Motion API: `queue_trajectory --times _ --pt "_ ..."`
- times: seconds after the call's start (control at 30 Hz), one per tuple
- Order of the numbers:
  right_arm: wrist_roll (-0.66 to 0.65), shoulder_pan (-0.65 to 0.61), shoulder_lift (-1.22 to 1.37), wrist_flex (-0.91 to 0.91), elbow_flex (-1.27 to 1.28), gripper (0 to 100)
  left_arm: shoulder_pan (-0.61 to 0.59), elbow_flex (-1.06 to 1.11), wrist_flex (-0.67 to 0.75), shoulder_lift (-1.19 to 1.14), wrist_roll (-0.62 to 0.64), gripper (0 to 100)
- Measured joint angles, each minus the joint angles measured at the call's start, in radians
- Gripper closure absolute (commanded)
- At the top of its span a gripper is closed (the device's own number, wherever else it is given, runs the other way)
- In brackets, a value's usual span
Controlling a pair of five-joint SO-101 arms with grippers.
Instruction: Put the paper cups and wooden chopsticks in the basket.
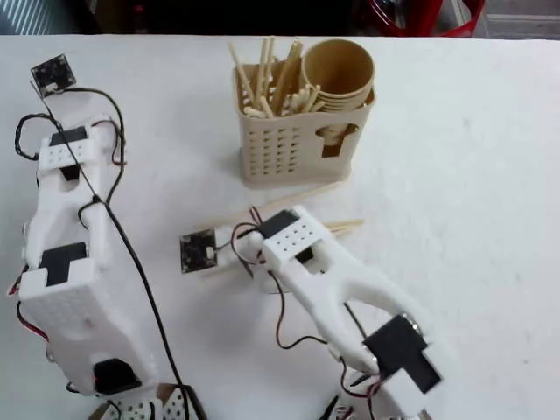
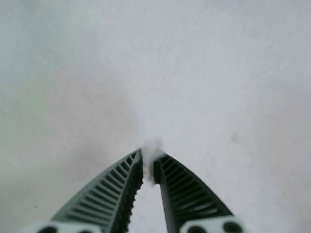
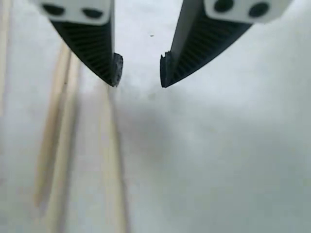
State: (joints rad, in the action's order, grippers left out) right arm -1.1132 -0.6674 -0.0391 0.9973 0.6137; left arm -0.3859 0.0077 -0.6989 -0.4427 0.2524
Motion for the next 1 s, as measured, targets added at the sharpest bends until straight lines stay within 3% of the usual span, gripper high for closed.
queue_trajectory --times 0.3,0.6,0.77,1.0 --pt "0.012 0.0 -0.043 -0.055 0.0 85.3 0.0 0.0 0.0 0.0 0.0 94" --pt "0.012 0.0 0.153 -0.092 -0.075 85.8 0.0 0.0 0.0 0.0 0.0 94" --pt "0.021 0.009 0.187 -0.092 -0.104 98.8 0.0 0.0 0.0 0.0 0.0 94" --pt "0.12 0.087 0.16 -0.048 -0.112 98.1 0.0 0.0 0.0 0.0 0.0 94"
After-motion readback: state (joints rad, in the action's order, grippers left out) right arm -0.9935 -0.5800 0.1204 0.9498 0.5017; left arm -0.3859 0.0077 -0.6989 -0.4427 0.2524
